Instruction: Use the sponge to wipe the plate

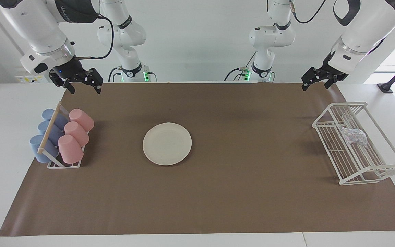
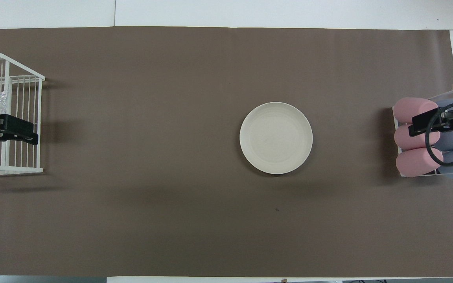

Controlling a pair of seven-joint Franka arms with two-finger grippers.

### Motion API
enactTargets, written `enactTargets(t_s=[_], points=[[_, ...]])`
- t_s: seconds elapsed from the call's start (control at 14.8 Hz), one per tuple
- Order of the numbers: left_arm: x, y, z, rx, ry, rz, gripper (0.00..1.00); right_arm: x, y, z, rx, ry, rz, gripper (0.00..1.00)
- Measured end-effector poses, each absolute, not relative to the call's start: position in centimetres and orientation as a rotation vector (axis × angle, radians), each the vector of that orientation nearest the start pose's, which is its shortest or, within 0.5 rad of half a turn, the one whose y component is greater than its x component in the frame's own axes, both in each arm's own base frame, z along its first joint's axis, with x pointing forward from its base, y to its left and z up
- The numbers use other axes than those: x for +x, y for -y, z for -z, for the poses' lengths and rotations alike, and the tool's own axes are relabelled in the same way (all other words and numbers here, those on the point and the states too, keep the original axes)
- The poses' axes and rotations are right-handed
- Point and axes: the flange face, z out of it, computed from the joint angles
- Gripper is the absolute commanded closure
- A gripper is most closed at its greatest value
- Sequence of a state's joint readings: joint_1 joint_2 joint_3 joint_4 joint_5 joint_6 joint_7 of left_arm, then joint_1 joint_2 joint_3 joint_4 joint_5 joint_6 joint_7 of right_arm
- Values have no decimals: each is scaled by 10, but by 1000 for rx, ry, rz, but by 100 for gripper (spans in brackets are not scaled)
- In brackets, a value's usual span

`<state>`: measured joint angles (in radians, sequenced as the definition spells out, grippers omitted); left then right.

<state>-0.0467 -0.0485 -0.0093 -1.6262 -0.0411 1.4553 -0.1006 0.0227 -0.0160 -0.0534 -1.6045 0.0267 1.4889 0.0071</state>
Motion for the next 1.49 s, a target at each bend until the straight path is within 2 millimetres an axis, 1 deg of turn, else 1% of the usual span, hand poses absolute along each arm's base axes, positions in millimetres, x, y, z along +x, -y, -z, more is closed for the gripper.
enactTargets(t_s=[0.27,0.68,0.81,0.88,0.95,1.08,1.15,1.29,1.35,1.49], points=[[525,34,-616,-3166,69,-197,0,540,14,-611,-3109,-57,-155,0],[527,23,-617,-3162,124,-172,0,540,15,-611,-3108,-60,-155,0],[529,19,-612,-3091,170,-158,0,539,19,-611,-3108,-71,-155,0],[530,18,-606,-3033,173,-150,0,539,22,-611,-3107,-82,-155,0],[534,20,-598,-2978,160,-139,0,539,26,-610,-3106,-93,-155,0],[548,24,-575,-2856,116,-130,0,538,35,-609,-3104,-119,-164,0],[556,24,-559,-2780,81,-139,0,537,41,-609,-3102,-134,-168,0],[578,31,-520,-2612,-18,-157,0,536,48,-606,-3100,-155,-178,0],[589,35,-500,-2545,-60,-158,0,535,49,-604,-3099,-160,-184,0],[607,35,-470,-2442,-124,-146,0,536,49,-604,-3099,-198,-171,0]])
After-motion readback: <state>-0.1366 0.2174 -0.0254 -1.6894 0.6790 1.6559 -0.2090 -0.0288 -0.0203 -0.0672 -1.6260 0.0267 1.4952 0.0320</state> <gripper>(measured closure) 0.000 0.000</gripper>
